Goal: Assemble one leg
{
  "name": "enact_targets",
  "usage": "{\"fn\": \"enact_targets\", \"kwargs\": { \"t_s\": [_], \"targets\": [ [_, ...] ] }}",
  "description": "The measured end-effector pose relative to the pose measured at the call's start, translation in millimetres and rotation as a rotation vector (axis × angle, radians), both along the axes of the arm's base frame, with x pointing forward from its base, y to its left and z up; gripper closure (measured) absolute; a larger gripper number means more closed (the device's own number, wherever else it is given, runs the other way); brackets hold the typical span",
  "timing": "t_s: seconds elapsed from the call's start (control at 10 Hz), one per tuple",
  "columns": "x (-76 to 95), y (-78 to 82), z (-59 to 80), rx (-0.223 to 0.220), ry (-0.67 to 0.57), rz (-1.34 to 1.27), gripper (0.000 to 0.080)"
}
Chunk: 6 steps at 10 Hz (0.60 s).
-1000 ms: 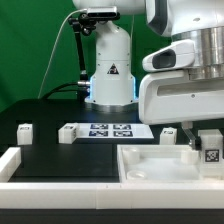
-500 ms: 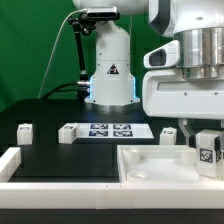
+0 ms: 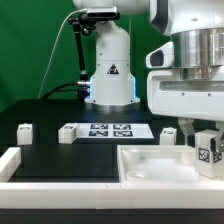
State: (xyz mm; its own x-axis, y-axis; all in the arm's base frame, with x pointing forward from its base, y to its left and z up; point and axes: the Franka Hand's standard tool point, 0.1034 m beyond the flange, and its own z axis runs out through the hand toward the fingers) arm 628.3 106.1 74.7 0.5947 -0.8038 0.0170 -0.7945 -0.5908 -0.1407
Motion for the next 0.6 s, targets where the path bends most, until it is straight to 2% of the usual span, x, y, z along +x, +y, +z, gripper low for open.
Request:
{"fn": "enact_targets", "kwargs": {
  "t_s": [0.1, 0.2, 0.5, 0.6],
  "targets": [
    [-0.1, 0.0, -0.1, -0.004, -0.003, 0.040, 0.0320],
    [-0.2, 0.9, 0.0, -0.004, -0.003, 0.051, 0.0189],
    [-2.1, 5.6, -0.6, -0.036, -0.014, 0.310, 0.0152],
    [-2.8, 6.1, -0.8, -0.060, -0.018, 0.464, 0.0152]
  ]
}}
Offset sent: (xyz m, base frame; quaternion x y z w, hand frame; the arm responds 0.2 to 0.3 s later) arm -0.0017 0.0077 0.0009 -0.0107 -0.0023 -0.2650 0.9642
